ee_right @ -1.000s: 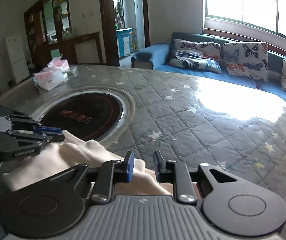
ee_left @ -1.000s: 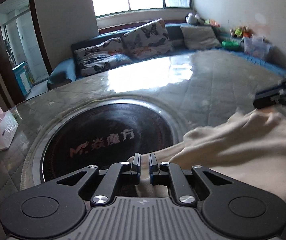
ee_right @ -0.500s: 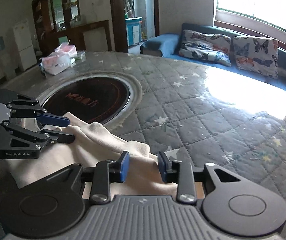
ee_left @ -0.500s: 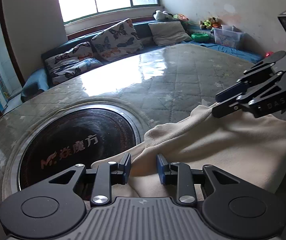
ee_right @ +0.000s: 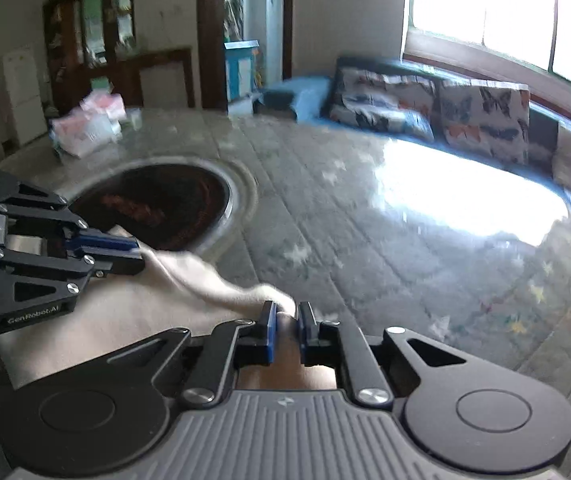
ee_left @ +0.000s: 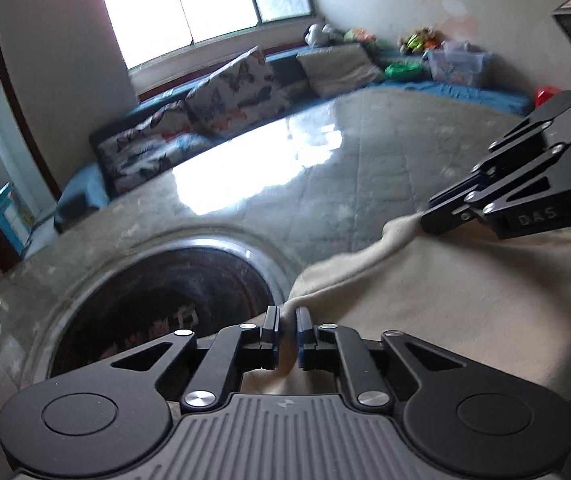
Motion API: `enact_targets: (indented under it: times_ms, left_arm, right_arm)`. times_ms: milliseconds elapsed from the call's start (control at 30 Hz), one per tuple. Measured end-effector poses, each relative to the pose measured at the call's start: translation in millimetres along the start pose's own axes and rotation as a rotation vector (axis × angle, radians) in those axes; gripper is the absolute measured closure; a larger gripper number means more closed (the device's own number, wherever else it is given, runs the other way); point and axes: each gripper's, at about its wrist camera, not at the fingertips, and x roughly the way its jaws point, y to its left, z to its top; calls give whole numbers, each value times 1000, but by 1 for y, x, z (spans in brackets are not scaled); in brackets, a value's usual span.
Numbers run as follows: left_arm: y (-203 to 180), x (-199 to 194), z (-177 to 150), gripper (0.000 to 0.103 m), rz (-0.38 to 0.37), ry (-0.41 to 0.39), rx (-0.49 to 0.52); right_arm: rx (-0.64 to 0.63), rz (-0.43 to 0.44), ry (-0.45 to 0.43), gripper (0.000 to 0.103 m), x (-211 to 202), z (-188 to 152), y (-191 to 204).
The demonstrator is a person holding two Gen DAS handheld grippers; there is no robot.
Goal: Fold clothes
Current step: 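Lay the hem over the collar with both grippers and release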
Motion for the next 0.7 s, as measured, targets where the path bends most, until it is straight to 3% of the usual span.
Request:
enact_targets:
  times_ms: [100, 300, 433, 700]
  left_arm:
    - [2, -1, 0, 87, 4, 0, -11]
    - [5, -6, 1, 74, 18, -7, -31]
    - [3, -14, 1, 73, 20, -22, -42]
    - [-10, -39, 0, 73, -18, -52, -67]
  right_arm:
    - [29, 2, -6, 82, -3, -1, -7]
    - [18, 15, -54, 82, -43, -10, -9]
    - [12, 30, -40, 83, -57, -26, -6]
    - [125, -33, -15, 83, -39, -41, -35]
